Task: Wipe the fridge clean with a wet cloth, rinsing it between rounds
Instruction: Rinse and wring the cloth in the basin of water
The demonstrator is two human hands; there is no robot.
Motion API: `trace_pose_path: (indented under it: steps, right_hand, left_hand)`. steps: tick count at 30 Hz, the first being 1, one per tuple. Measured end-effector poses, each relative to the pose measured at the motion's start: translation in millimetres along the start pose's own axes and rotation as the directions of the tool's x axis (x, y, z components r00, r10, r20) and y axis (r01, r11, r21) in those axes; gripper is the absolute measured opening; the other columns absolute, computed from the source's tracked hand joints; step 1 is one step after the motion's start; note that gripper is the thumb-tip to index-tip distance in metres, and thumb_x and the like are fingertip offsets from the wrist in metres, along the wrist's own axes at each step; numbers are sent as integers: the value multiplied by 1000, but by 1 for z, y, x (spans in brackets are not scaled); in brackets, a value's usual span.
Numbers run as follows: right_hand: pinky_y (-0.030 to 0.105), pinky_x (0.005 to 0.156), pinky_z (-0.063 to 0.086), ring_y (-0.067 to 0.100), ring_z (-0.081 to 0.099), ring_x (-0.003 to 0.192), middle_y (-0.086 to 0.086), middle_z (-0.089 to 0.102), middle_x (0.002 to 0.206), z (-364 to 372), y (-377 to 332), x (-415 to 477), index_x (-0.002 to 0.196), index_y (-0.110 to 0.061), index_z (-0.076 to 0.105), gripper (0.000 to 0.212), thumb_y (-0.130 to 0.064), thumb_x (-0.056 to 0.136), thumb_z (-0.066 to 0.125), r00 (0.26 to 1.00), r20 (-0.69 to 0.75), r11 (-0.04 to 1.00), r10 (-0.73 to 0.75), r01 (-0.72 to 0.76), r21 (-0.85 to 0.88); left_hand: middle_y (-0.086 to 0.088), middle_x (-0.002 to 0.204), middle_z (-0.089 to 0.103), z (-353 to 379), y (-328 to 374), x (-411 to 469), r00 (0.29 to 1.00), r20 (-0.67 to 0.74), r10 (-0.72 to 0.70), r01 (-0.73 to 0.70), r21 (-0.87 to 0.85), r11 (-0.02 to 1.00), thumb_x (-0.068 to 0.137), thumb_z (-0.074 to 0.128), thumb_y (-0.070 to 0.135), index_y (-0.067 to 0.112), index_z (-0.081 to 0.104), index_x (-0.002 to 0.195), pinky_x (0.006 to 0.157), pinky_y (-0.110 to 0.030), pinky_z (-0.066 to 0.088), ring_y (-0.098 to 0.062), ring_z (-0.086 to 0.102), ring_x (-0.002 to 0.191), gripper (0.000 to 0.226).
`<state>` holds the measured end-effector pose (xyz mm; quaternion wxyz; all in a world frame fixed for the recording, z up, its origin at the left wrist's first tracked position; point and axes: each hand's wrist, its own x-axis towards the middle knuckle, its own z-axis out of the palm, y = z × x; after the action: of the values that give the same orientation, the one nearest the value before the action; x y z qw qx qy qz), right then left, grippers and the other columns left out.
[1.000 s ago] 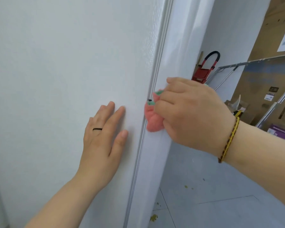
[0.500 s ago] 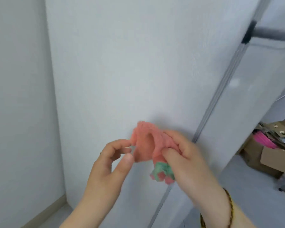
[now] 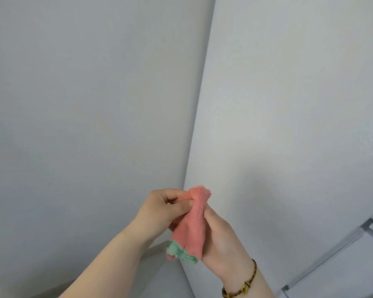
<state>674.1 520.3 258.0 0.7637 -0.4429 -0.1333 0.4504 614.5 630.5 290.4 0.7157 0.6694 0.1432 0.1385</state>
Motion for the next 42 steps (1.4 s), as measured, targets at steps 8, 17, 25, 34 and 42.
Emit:
trace_pose_path:
  steps: [8,17,25,34,42]
  right_hand:
    - [28,73,53,23,63,88,14,69,94,35,25,8,88,-5,71,22,-22,75,72,983,181,977,-16,54,-207]
    - [18,50,49,18,57,67,3,62,69,67,84,-63,74,-13,57,19,-9,91,51,927,325,794,185,54,-606]
    - [36,72,48,24,58,78,14,64,81,102,162,-182,76,-9,63,19,-2,89,51,561,615,687,554,109,-719]
    - [17,50,50,9,63,57,2,68,65,82,219,-368,78,-9,64,20,-3,91,50,69,593,580,802,144,-802]
    - [30,74,53,20,65,84,9,69,90,-1,257,-525,87,-14,65,21,-11,94,45,-193,373,406,908,183,-895]
  left_hand:
    - [8,45,51,-45,5,-72,908,-415,62,25,201,979,76,68,1,10,61,64,43,-13,39,-4,47,39,17]
    - [3,57,54,-9,-52,-237,584,-802,-122,71,-99,993,62,77,19,18,59,60,48,-18,41,-8,51,49,18]
    - [9,55,57,76,-105,-404,159,-947,-280,-250,-313,916,62,70,19,16,56,68,46,-18,39,-5,52,47,15]
    - [0,68,67,244,-142,-550,-352,-863,-362,-505,-151,850,56,66,15,11,63,83,55,-25,48,-12,62,60,28]
    - [2,61,69,410,-213,-633,-606,-625,-493,-599,-50,799,89,48,2,9,62,85,48,-17,49,-7,61,54,16]
